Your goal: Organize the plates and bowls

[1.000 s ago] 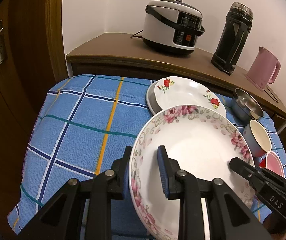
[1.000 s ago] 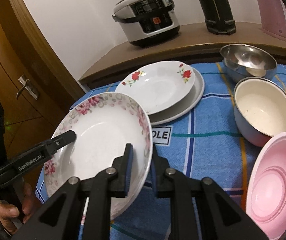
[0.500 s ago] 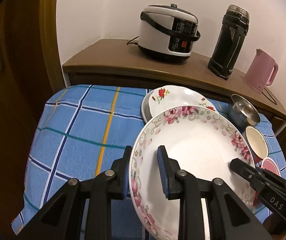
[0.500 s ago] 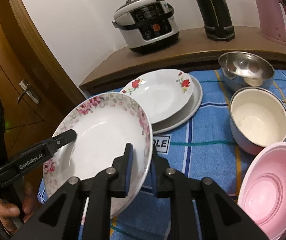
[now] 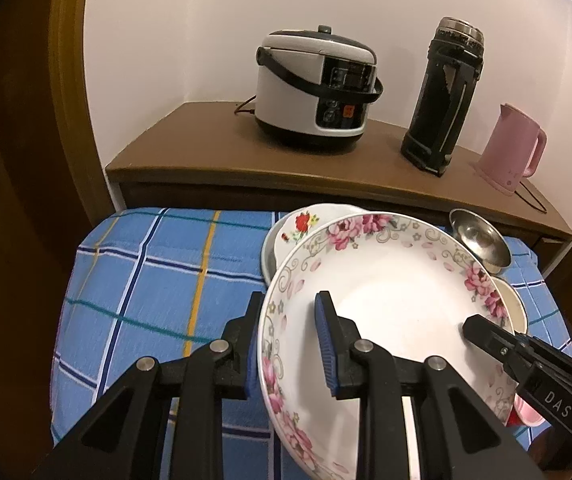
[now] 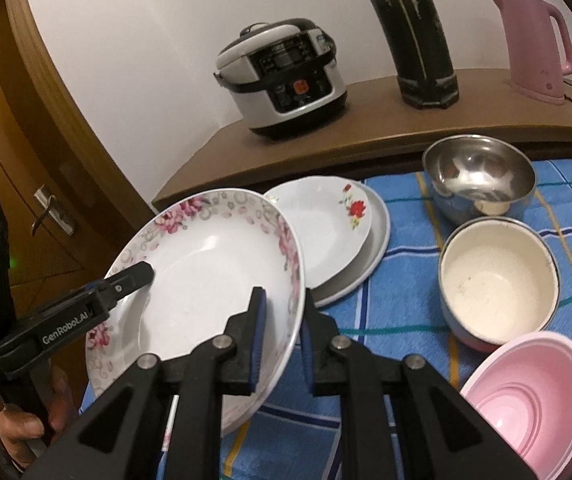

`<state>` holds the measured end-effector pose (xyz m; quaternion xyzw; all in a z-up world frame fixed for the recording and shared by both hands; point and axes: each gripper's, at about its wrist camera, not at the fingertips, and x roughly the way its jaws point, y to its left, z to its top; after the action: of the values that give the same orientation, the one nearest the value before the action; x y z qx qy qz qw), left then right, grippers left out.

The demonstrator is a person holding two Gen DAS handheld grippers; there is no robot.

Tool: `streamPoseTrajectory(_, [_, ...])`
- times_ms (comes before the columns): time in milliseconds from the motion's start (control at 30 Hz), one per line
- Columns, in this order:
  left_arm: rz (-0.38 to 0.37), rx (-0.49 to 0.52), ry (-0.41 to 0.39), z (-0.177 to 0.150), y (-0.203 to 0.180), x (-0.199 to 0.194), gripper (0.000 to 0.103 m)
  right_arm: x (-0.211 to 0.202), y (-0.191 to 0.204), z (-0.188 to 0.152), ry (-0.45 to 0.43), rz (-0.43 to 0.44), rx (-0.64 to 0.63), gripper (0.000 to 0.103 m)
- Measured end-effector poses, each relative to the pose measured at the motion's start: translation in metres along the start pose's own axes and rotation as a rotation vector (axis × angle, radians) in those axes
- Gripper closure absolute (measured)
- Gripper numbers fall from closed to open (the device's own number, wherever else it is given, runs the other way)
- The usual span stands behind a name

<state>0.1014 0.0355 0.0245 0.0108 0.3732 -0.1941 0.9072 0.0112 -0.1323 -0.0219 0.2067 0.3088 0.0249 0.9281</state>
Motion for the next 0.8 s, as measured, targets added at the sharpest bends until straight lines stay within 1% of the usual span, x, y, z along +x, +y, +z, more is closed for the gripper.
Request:
streamPoseTrajectory(200, [0.000, 0.014, -0.025, 0.016, -0.005, 0.005, 0.076, 0.001, -0.003, 0.010, -0.023, -0.010, 0.011, 0.087])
streamPoseTrajectory(500, [-0.016, 0.031, -0.037, 0.034, -0.008, 0.023, 0.076, 0.008, -0.007, 0.026, -0.053, -0.040, 0.037, 0.087])
streamPoseTrajectory(800, [-0.022, 0.052, -0.023, 0.046, -0.011, 0.052, 0.076, 0.023, -0.016, 0.036, -0.068, -0.082, 0.069, 0.087])
